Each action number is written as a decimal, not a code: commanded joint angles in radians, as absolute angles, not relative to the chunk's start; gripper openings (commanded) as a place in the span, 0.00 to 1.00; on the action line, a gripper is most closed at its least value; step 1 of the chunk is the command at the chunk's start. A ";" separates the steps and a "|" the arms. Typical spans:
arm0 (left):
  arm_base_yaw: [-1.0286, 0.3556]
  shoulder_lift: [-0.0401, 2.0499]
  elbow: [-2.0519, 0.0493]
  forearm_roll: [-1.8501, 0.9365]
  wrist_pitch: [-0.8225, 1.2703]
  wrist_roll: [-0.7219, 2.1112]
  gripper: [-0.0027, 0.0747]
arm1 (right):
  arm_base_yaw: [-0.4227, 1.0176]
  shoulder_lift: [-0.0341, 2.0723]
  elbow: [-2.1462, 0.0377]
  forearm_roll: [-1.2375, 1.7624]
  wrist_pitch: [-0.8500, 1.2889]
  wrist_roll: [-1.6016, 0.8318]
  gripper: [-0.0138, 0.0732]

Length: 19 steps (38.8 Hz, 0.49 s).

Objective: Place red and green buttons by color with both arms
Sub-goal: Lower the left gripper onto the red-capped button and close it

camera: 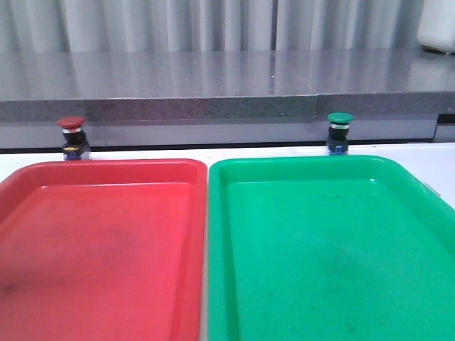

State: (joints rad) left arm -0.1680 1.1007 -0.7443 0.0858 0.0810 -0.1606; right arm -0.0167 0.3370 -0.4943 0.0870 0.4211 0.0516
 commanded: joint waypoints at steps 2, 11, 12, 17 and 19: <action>-0.187 1.296 -0.952 0.098 0.100 -0.163 0.81 | -0.023 0.352 -0.530 0.090 0.343 0.050 0.88; -0.187 1.634 -1.287 0.098 0.347 -0.163 0.81 | -0.023 0.352 -0.530 0.090 0.343 0.050 0.88; -0.187 1.674 -1.324 0.098 0.361 -0.163 0.81 | -0.023 0.352 -0.530 0.090 0.343 0.050 0.88; -0.187 1.838 -1.496 0.098 0.461 -0.163 0.81 | -0.023 0.352 -0.530 0.090 0.343 0.050 0.88; -0.187 1.899 -1.553 0.098 0.505 -0.163 0.81 | -0.023 0.352 -0.530 0.090 0.343 0.050 0.88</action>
State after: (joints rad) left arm -0.1808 1.8591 -1.4301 0.0952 0.4738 -0.1606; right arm -0.0167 0.3370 -0.4943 0.0870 0.4211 0.0516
